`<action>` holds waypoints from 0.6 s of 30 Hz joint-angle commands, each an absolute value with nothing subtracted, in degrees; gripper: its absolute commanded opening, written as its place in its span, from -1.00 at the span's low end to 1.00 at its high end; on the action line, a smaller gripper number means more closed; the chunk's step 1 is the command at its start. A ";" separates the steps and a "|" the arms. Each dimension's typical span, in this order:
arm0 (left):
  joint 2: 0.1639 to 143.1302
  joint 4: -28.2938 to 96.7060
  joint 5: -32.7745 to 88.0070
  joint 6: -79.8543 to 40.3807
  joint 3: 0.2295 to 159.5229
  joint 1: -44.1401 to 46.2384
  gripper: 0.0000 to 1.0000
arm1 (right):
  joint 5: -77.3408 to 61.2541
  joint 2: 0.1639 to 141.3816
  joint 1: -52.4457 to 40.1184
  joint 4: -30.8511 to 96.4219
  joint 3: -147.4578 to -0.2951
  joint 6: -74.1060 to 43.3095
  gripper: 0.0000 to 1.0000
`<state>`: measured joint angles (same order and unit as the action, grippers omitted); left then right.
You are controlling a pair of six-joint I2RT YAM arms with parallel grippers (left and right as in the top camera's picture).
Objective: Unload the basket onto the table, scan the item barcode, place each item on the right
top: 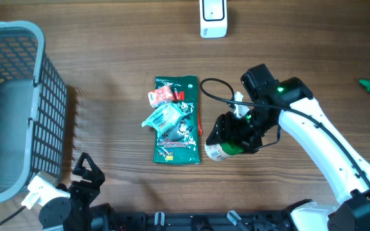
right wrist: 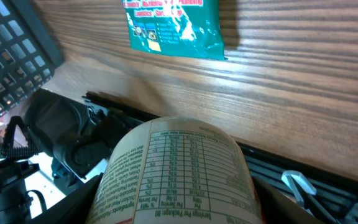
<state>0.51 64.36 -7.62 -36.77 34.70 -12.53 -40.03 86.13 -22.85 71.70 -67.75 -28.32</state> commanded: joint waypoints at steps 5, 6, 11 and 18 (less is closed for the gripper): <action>0.38 64.31 -8.38 -37.12 34.54 -12.64 1.00 | -45.91 84.75 -23.07 69.80 -67.85 -28.47 -0.14; 0.38 64.31 -8.38 -37.12 34.54 -12.64 1.00 | -46.04 84.75 -23.07 69.63 -67.85 -28.45 -0.14; 0.38 64.31 -8.38 -37.12 34.54 -12.64 1.00 | -45.98 84.75 -23.07 69.17 -67.85 -28.45 -0.13; 0.38 64.31 -8.38 -37.12 34.54 -12.64 1.00 | -46.00 84.75 -23.07 68.23 -67.85 -28.67 -0.13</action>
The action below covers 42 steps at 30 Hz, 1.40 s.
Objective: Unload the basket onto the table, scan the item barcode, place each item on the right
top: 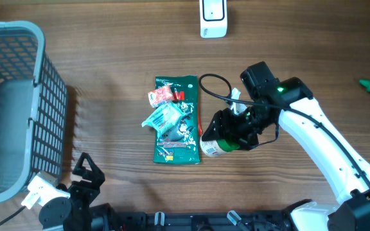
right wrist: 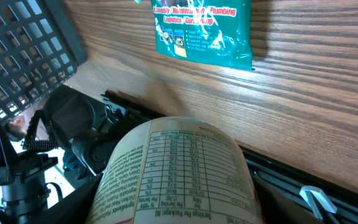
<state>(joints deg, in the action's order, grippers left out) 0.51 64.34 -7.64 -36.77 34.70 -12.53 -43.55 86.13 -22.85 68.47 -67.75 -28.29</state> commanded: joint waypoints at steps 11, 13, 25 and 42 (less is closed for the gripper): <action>0.38 64.31 -8.38 -37.12 34.54 -12.64 1.00 | -46.00 84.75 -23.07 66.57 -67.85 -28.71 -0.13; 0.38 64.31 -8.38 -37.12 34.54 -12.64 1.00 | -46.00 84.75 -23.07 65.67 -67.85 -29.32 -0.13; 0.38 64.31 -8.38 -37.15 34.54 -12.64 1.00 | -45.34 84.75 -23.07 62.19 -67.85 -30.85 -0.12; 0.38 64.31 -8.38 -37.12 34.54 -12.64 1.00 | -47.33 84.75 -23.07 62.74 -67.85 -33.08 -0.14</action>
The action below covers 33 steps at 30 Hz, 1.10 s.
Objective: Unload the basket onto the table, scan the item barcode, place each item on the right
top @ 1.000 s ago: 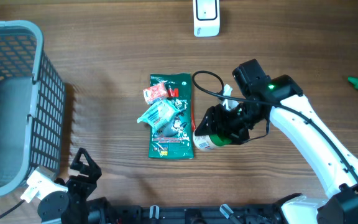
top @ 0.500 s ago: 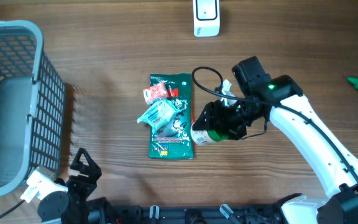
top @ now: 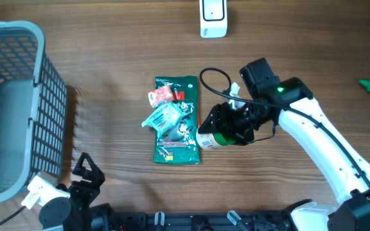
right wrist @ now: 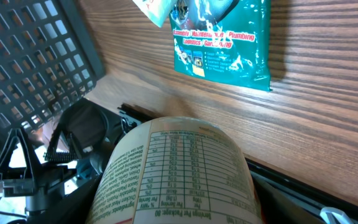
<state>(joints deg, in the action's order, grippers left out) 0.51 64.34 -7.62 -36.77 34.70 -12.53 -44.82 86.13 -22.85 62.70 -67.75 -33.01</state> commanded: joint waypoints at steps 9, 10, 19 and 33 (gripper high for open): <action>0.38 64.31 -8.38 -37.12 34.54 -12.64 1.00 | -47.29 84.75 -23.07 63.48 -67.85 -32.08 -0.14; 0.38 64.31 -8.38 -37.12 34.54 -12.64 1.00 | -47.31 84.75 -23.07 63.48 -67.85 -32.08 -0.14; 0.38 64.31 -8.38 -37.12 34.54 -12.64 1.00 | -47.31 84.75 -23.07 63.46 -67.85 -32.08 -0.14; 0.38 64.31 -8.38 -37.12 34.54 -12.64 1.00 | -47.70 84.75 -23.07 62.52 -67.85 -32.03 -0.13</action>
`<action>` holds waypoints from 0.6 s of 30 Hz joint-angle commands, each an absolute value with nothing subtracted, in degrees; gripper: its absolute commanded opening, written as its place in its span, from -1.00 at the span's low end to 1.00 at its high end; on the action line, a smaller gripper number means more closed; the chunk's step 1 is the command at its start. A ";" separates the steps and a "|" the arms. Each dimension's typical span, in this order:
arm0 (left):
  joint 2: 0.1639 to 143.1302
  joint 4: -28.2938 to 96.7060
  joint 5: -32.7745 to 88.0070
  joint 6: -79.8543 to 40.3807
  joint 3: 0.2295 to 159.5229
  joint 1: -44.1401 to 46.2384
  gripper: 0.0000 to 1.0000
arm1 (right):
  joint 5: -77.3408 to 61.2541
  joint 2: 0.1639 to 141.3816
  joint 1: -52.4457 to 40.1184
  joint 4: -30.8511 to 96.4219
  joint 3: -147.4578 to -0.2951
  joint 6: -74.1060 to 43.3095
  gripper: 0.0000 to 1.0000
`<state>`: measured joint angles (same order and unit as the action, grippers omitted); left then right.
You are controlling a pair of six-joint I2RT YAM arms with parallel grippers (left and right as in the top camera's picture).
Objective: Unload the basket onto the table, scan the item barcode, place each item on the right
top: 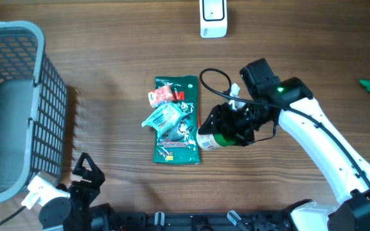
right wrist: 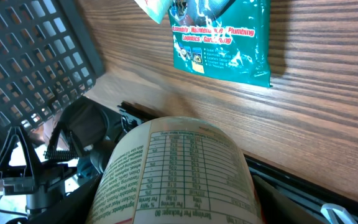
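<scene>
My right gripper (top: pixel 229 133) is shut on a small round container (top: pixel 212 139) with a white printed label and a green body. It holds the container on its side, just off the table, by the right edge of a green packet (top: pixel 176 122). The right wrist view is filled at the bottom by the container's nutrition table (right wrist: pixel 179 174), with dark fingers (right wrist: pixel 277 202) on either side. No barcode shows on the label. A white scanner (top: pixel 213 17) stands at the far edge. My left gripper (top: pixel 85 170) rests at the near left.
A grey wire basket (top: pixel 18 102) fills the left side. Small red and pale blue sachets (top: pixel 162 106) lie on the green packet. A red, yellow and green bottle tip pokes in at the right edge. A black cable (top: pixel 214 86) loops off my right wrist.
My right gripper held the container near the packet's lower right corner. It then stood slightly further left, and later up against the packet's right edge. It has stayed there, with the same label face towards the wrist camera. The left arm has not moved.
</scene>
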<state>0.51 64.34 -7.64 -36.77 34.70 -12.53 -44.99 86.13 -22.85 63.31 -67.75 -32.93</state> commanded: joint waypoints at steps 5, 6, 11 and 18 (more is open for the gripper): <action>0.38 64.31 -8.38 -37.12 34.54 -12.64 1.00 | -47.72 84.75 -23.07 60.99 -67.85 -32.14 -0.13; 0.38 64.31 -8.38 -37.12 34.54 -12.64 1.00 | -47.72 84.75 -23.07 60.86 -67.85 -32.12 -0.13; 0.38 64.31 -8.38 -37.12 34.54 -12.64 1.00 | -47.72 84.75 -23.07 60.86 -67.85 -32.14 -0.13; 0.38 64.31 -8.38 -37.12 34.54 -12.64 1.00 | -47.72 84.75 -23.07 60.86 -67.85 -32.10 -0.13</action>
<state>0.51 64.34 -7.64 -36.77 34.70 -12.53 -45.01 86.13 -22.85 61.17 -67.75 -32.93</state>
